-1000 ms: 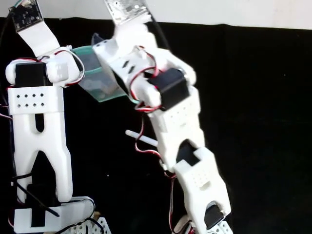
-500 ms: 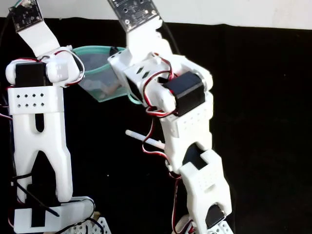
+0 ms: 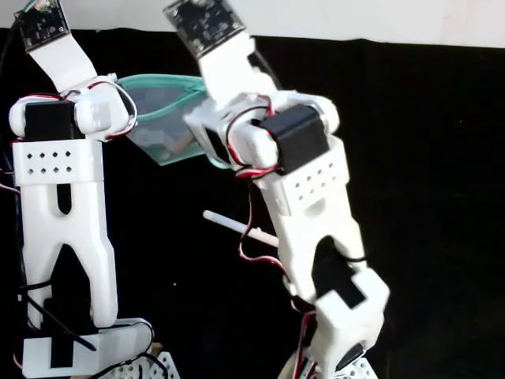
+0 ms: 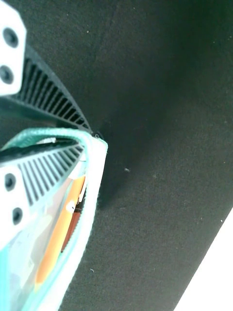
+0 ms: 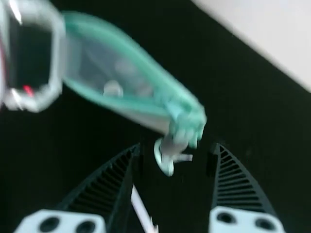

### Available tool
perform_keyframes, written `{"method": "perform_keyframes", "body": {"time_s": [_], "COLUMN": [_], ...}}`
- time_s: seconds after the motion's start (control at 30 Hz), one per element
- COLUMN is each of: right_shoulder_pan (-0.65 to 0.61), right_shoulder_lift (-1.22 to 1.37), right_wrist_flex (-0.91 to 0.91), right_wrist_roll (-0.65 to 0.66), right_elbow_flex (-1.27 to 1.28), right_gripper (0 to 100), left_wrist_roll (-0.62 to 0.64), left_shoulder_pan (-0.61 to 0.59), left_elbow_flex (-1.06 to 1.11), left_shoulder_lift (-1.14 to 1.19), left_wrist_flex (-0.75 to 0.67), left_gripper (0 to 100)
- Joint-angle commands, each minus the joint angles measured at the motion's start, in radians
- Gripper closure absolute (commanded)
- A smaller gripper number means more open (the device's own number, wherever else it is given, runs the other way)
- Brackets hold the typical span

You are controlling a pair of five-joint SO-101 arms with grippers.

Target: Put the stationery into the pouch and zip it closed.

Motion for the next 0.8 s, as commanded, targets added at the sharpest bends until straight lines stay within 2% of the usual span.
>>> {"method": "perform_keyframes", "body": {"time_s": [0.0,0.23,0.5,0.77], "right_shoulder_pan": [0.012,0.012,0.012,0.013], "right_shoulder_lift": [-0.107,-0.166,-0.182,-0.182], "right_wrist_flex": [0.008,0.005,0.005,0.004], "right_wrist_roll": [0.052,0.149,0.212,0.333], "right_elbow_flex": [0.186,0.444,0.631,0.797], "right_gripper": [78.6,78.6,78.6,78.6], "left_wrist_roll": [0.000,0.000,0.000,0.000], "left_shoulder_pan": [-0.010,-0.008,-0.007,-0.005], "left_elbow_flex": [0.016,0.016,0.018,0.018], "left_shoulder_lift": [0.013,0.013,0.013,0.013], "left_wrist_flex": [-0.011,-0.011,-0.011,-0.011], "left_gripper": [99,99,99,99]}}
